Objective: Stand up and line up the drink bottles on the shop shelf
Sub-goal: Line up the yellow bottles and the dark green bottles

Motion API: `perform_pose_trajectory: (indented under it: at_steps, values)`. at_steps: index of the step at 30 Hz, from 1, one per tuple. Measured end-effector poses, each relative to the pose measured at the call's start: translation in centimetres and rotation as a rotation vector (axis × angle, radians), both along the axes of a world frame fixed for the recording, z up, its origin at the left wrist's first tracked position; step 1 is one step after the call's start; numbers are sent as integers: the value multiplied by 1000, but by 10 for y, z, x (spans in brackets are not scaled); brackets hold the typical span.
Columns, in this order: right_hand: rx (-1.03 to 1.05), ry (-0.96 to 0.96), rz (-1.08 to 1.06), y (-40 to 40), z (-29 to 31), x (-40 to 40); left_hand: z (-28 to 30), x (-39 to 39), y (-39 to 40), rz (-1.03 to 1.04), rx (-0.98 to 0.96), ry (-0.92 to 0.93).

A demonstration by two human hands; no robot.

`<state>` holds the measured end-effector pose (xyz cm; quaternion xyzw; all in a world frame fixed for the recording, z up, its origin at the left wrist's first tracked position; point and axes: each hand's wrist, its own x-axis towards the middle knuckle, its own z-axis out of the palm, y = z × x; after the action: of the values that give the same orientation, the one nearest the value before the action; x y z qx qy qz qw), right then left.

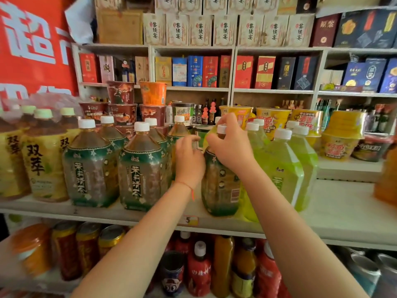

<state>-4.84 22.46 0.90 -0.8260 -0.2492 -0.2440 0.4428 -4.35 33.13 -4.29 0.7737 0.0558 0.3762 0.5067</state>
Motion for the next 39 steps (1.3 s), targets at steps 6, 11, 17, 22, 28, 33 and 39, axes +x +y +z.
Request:
perform_pose_trajectory:
  at_steps: [6, 11, 17, 22, 28, 33, 39]
  values:
    - [10, -18, -11, 1, -4, 1, 37, 42, 28, 242, 519, 406]
    - [16, -4, -1, 0, -5, 2, 35, 56, 30, 342, 709, 525]
    - [14, 3, 1, 0, -5, 2, 38, 67, 35, 454, 738, 478]
    - [17, -2, 1, 0, -4, 3, 44, 74, 37, 386, 605, 484]
    - [25, -12, -4, 1, -5, 1, 45, 67, 35, 314, 552, 343]
    - [28, -13, -15, 1, -4, 0, 53, 63, 36, 300, 610, 187]
    - [25, -34, -38, 1, -5, 3, 67, 50, 34, 303, 704, 242]
